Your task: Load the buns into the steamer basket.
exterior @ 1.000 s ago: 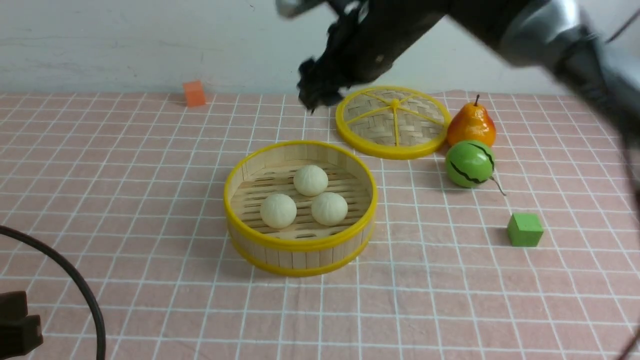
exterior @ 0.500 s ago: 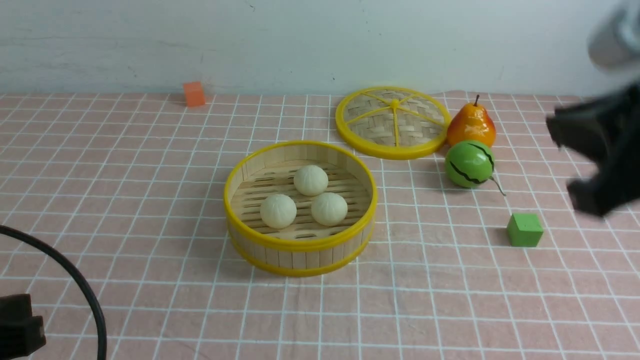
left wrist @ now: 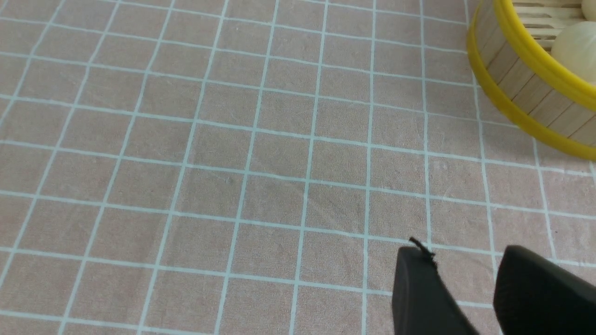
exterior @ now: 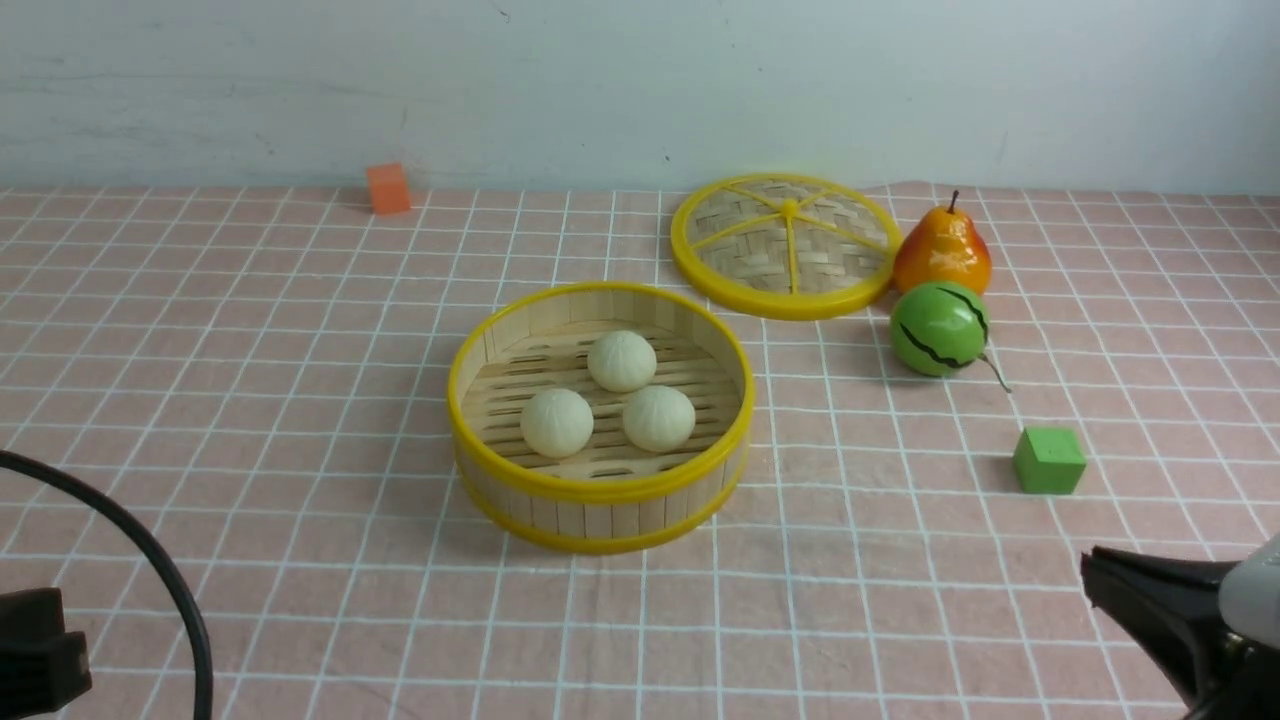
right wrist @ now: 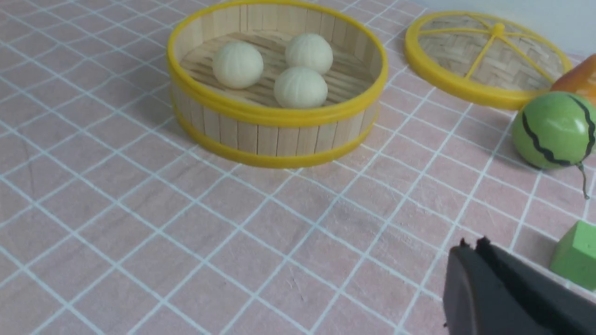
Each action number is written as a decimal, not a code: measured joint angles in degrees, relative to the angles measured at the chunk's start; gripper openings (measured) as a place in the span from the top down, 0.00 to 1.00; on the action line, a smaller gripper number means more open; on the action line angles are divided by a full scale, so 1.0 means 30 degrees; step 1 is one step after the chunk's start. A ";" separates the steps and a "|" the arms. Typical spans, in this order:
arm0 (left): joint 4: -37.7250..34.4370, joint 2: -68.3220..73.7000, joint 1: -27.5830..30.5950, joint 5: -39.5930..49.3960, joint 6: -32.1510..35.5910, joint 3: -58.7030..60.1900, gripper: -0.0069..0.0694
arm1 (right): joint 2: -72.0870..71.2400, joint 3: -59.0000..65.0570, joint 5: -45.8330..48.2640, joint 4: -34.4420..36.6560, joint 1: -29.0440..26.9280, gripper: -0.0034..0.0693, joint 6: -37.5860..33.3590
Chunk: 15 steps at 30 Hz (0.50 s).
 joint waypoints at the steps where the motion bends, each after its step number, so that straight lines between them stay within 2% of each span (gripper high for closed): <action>1: 0.0000 0.0000 0.0000 0.0000 0.0000 0.0000 0.60 | 0.0000 0.0059 0.0368 -0.0053 0.0000 0.97 0.0000; 7: -0.0019 0.0000 0.0000 0.0000 0.0000 0.0000 0.60 | 0.0000 0.0150 0.2075 -0.0048 0.0000 0.97 0.0020; 10: -0.0034 0.0000 0.0000 0.0000 0.0000 0.0000 0.60 | -0.0337 0.0892 0.1556 -0.0048 -0.0079 0.97 0.0087; 12: -0.0034 0.0000 0.0000 0.0000 0.0000 0.0000 0.60 | -0.1056 0.2214 0.0383 -0.0028 -0.0504 0.97 0.0130; 15: -0.0034 0.0000 0.0000 0.0000 0.0000 0.0000 0.60 | -0.3984 0.5509 -0.3052 0.1191 -0.2263 0.97 0.0166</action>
